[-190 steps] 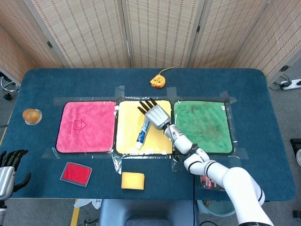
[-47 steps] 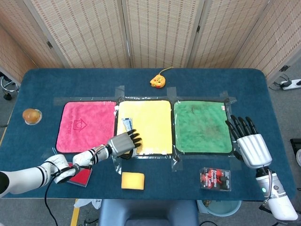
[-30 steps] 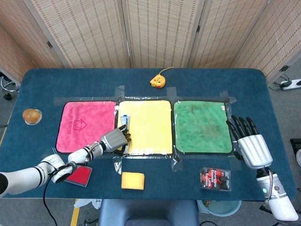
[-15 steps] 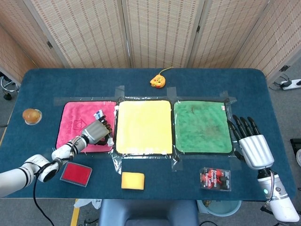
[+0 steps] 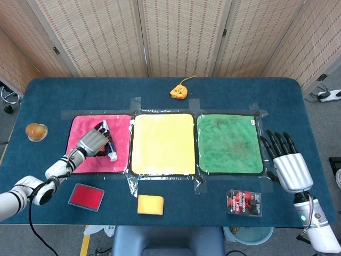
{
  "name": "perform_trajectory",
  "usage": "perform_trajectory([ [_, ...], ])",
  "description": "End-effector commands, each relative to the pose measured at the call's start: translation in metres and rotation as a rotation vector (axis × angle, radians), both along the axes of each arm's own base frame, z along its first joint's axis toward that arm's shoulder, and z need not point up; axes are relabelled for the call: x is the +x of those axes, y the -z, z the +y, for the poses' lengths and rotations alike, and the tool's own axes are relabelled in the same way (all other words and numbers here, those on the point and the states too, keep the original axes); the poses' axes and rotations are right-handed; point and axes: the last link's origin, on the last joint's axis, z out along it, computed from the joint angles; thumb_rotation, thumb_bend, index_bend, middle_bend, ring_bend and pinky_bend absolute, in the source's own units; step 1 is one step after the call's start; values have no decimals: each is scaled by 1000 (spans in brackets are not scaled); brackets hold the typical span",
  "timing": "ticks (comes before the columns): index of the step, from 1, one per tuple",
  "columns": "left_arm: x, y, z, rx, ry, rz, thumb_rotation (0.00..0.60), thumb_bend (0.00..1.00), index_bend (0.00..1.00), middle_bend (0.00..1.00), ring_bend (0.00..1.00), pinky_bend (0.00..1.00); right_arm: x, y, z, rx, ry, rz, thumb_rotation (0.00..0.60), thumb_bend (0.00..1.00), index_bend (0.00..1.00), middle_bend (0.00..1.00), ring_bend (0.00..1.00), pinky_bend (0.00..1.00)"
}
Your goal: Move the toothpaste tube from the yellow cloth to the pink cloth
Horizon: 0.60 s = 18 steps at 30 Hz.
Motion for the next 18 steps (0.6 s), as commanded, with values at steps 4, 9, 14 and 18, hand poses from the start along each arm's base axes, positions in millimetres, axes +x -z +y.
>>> perform_trajectory([
  [4, 9, 7, -8, -23, -24, -74, 0, 817, 269, 244, 174, 0, -2, 0, 1, -2, 2, -5, 600, 206, 5, 15, 0, 0],
  [9, 19, 14, -9, -31, 7, -87, 0, 816, 257, 244, 150, 0, -5, -1, 1, -2, 7, -8, 600, 207, 6, 15, 0, 0],
  [14, 36, 23, -7, -29, 22, -131, 0, 817, 241, 237, 138, 0, -8, 0, 0, 3, 16, -13, 600, 207, 6, 15, 0, 0],
  [18, 40, 34, -6, -44, 37, -94, 0, 817, 236, 232, 134, 0, -9, 0, 0, 1, 17, -16, 600, 207, 6, 15, 0, 0],
])
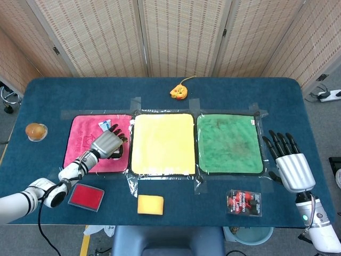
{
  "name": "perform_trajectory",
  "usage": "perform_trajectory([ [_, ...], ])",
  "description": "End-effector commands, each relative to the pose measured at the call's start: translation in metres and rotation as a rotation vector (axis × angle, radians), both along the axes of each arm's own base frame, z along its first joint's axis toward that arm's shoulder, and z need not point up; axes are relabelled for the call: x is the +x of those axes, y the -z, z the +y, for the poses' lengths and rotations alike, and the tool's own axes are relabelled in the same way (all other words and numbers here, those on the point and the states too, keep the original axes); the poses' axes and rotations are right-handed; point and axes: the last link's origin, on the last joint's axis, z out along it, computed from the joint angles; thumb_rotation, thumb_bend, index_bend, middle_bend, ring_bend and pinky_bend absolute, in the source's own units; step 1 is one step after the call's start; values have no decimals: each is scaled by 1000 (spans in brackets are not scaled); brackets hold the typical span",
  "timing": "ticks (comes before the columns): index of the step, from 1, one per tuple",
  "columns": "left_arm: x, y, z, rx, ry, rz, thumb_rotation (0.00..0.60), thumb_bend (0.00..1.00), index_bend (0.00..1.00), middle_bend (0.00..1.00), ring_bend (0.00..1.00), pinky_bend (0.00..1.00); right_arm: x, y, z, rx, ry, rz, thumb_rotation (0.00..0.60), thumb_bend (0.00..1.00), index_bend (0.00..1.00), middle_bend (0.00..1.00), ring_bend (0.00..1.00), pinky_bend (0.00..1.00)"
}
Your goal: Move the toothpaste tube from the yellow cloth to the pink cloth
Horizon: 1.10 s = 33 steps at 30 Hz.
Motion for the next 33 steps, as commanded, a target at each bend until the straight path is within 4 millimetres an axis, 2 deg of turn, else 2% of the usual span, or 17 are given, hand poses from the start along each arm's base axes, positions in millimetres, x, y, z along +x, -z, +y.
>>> perform_trajectory([
  [1, 2, 10, 2, -11, 14, 38, 0, 817, 237, 232, 133, 0, -1, 0, 0, -1, 2, -2, 600, 207, 5, 15, 0, 0],
  [6, -5, 20, 4, -13, 19, 110, 0, 817, 248, 231, 133, 0, -3, 0, 1, 0, 10, -2, 600, 206, 6, 15, 0, 0],
  [14, -19, 20, 3, 0, 0, 173, 0, 817, 294, 249, 173, 7, -5, 0, 3, 1, 13, -3, 600, 207, 6, 15, 0, 0],
  [28, -45, -2, 4, 53, -88, 235, 0, 817, 329, 326, 245, 15, -8, -1, 5, -5, 10, -6, 600, 207, 6, 15, 0, 0],
  [33, -48, -8, 1, 59, -125, 209, 0, 817, 331, 333, 254, 25, -7, -1, 4, -6, 3, -8, 600, 207, 5, 15, 0, 0],
])
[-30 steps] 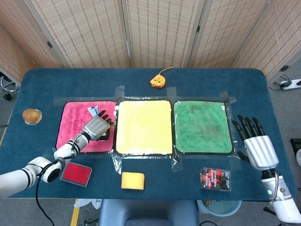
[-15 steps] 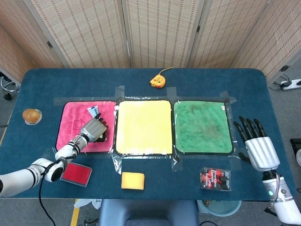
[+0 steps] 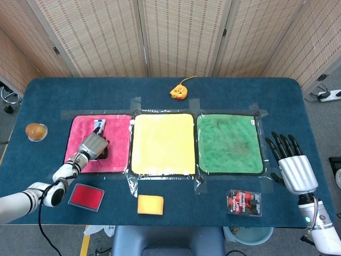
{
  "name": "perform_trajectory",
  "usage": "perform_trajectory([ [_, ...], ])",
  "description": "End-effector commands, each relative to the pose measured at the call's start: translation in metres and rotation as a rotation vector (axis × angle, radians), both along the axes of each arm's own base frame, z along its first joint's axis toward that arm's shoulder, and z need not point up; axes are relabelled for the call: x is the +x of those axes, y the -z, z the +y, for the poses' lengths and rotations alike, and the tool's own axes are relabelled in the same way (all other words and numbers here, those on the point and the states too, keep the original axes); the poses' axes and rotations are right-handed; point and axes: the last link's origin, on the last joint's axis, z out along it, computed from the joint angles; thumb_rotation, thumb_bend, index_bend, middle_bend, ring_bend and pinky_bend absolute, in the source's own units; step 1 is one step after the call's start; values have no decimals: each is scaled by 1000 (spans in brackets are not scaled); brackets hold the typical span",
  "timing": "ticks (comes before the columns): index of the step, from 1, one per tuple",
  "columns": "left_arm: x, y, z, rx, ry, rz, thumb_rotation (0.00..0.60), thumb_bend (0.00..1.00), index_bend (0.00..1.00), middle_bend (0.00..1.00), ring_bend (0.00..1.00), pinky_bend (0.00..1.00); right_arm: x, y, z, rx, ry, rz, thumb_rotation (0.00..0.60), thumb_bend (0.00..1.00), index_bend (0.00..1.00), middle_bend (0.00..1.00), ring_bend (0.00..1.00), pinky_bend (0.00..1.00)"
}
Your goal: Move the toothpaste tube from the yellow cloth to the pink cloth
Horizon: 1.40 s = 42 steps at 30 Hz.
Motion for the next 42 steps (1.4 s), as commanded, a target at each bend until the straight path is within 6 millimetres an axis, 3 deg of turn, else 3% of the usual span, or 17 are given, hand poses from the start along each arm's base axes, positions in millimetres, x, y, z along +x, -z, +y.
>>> perform_trajectory([
  [1, 0, -2, -3, 1, -18, -25, 0, 817, 331, 333, 255, 30, 0, 0, 0, -1, -2, -1, 600, 207, 6, 14, 0, 0],
  [8, 14, -5, -12, -4, -53, -185, 0, 817, 270, 328, 235, 48, 1, -5, -2, -18, -4, -3, 600, 207, 5, 14, 0, 0],
  [17, 24, -51, -19, 171, -95, -569, 0, 811, 232, 270, 207, 64, -4, -22, 0, -47, 29, -19, 600, 207, 5, 14, 1, 0],
  [22, 9, -83, -31, 301, -120, -724, 0, 640, 231, 259, 199, 66, -11, -31, 3, -48, 68, -57, 600, 207, 6, 18, 22, 5],
  [23, 5, -88, -34, 323, -126, -742, 17, 618, 232, 259, 195, 59, -12, -32, 3, -47, 70, -65, 600, 206, 6, 20, 31, 11],
  [25, -5, -98, -44, 380, -143, -773, 253, 605, 233, 259, 183, 38, -16, -33, 5, -41, 81, -80, 600, 206, 6, 27, 50, 28],
  [26, -10, -102, -49, 405, -143, -770, 431, 605, 234, 258, 177, 28, -18, -33, 6, -38, 87, -86, 600, 206, 5, 28, 51, 29],
  [27, -16, -106, -54, 430, -143, -762, 559, 605, 234, 256, 172, 22, -20, -33, 7, -33, 94, -94, 600, 207, 6, 28, 50, 29],
  [28, -23, -110, -62, 462, -151, -752, 600, 605, 233, 252, 169, 17, -22, -33, 8, -25, 107, -108, 600, 207, 6, 28, 51, 29],
  [34, -52, -123, -101, 568, -234, -768, 600, 606, 232, 239, 158, 13, -31, -33, 16, 13, 157, -165, 600, 207, 6, 28, 53, 29],
  [42, -68, -128, -148, 675, -195, -794, 600, 606, 233, 237, 156, 14, -35, -32, 35, -11, 180, -208, 600, 207, 6, 28, 51, 29],
])
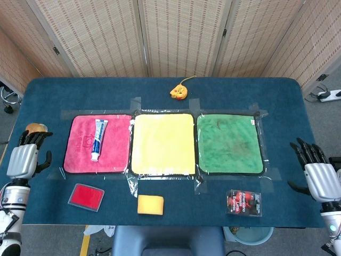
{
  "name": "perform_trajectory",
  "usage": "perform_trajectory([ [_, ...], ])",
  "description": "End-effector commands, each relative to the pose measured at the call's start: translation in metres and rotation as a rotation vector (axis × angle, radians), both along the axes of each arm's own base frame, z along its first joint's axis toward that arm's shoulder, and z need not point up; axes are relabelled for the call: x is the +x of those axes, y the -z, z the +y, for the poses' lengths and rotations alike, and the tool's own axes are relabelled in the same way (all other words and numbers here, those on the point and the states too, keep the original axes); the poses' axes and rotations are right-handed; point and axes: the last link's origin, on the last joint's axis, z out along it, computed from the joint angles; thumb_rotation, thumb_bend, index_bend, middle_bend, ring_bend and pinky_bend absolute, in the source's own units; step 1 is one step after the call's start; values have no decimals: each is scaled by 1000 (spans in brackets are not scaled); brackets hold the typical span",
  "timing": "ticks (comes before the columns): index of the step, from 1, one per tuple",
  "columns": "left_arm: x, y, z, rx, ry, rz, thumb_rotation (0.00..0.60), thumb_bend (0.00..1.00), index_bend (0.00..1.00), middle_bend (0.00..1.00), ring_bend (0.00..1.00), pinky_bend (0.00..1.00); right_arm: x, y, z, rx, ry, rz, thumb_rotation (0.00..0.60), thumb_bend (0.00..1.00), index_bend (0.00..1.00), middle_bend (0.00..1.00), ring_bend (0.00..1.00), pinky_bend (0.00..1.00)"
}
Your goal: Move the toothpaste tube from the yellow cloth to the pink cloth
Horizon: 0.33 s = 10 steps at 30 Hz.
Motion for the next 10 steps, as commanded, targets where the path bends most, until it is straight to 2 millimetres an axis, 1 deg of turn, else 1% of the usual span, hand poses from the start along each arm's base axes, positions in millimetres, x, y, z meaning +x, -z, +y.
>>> perform_trajectory([
  [1, -7, 2, -29, 49, 13, -4, 600, 606, 233, 237, 156, 14, -1, 1, 10, -25, 5, -14, 600, 207, 6, 29, 51, 29],
  [6, -10, 8, -54, 101, 25, -11, 600, 606, 234, 237, 158, 14, -2, 4, 24, -57, 9, -26, 600, 207, 6, 28, 50, 29],
  [10, -9, 12, -67, 101, 39, 3, 600, 606, 239, 237, 167, 14, 0, 6, 29, -76, 0, -37, 600, 207, 6, 28, 50, 29],
])
